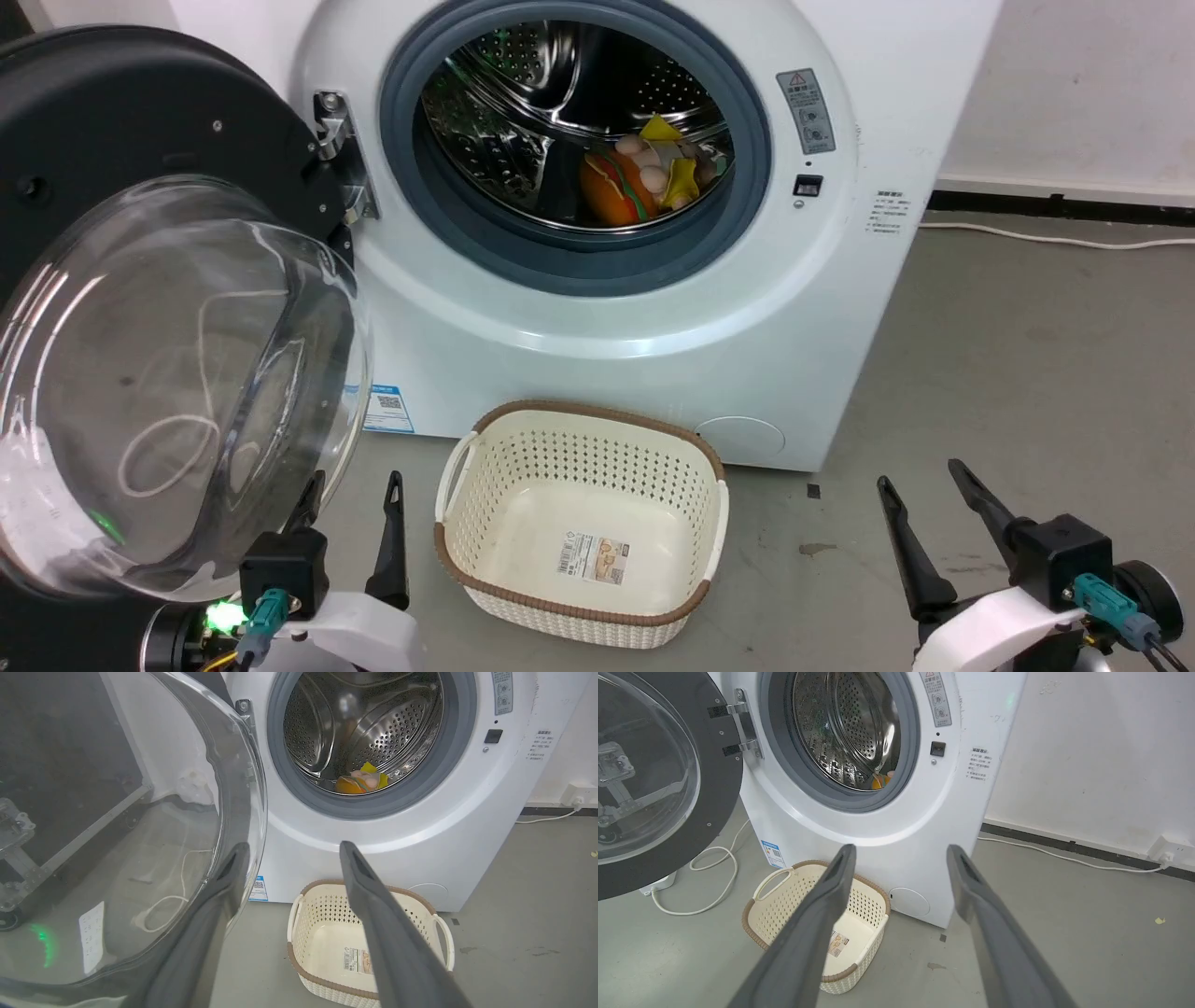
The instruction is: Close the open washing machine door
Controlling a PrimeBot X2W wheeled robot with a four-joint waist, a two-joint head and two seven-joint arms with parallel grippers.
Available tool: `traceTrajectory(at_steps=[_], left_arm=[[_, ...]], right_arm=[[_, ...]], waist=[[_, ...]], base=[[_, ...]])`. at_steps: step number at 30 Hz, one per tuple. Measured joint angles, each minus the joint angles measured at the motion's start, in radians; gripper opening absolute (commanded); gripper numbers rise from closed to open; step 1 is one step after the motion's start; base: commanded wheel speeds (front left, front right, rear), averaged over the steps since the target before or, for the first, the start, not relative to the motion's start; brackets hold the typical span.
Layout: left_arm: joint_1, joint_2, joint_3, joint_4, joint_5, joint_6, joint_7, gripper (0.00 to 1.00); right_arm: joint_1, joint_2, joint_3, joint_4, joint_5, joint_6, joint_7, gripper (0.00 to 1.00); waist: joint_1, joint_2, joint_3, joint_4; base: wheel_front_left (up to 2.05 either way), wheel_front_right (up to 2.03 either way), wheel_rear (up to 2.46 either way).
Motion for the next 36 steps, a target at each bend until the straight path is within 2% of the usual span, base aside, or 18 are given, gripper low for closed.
traceTrajectory(at_steps=[19,36], left_arm=[[0.000,0.000,0.005,0.023,-0.007,-0.016,-0.039,1.00],[0.000,0.000,0.037,0.019,-0.028,-0.015,-0.079,1.00]], right_arm=[[0.001,0.000,0.008,0.026,0.035,0.000,-0.040,1.00],[-0.024,0.000,0.076,0.082,0.043,0.000,-0.079,1.00]], waist=[[0.0000,0.0000,-0.015,0.094],[0.0000,0.0000,-0.001,0.187]], base=[[0.00,0.00,0.00],[0.00,0.00,0.00]])
